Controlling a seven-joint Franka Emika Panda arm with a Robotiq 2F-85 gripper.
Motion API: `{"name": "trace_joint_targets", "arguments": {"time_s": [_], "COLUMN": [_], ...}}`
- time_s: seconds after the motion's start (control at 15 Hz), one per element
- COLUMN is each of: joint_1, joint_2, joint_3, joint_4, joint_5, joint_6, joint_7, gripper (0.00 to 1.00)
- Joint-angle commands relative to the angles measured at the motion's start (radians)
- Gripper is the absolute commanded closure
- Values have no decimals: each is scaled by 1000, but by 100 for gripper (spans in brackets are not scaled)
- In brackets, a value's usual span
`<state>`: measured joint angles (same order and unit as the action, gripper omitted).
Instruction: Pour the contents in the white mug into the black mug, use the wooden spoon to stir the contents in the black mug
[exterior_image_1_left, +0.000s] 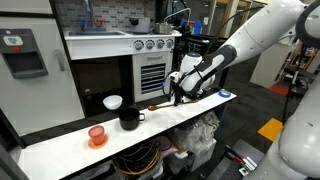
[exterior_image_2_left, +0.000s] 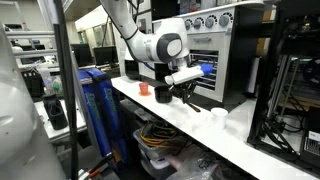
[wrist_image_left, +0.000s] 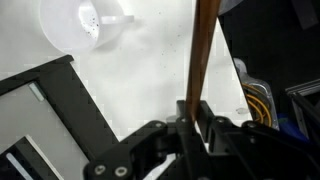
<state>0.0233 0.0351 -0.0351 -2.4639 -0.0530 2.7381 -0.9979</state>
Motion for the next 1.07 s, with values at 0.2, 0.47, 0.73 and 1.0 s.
{"name": "trace_joint_targets", "arguments": {"time_s": [0.2, 0.47, 0.73, 1.0], "joint_1": [-32, -50, -95, -153], "joint_2": [99, 155, 200, 238], "joint_3": [16, 45, 107, 182], "joint_4": [-12, -1, 11, 18], "joint_5": [-20, 10, 65, 111], "joint_6": [135, 180, 214, 255], "joint_7": [64, 61, 45, 42], "gripper": [96, 96, 96, 96]}}
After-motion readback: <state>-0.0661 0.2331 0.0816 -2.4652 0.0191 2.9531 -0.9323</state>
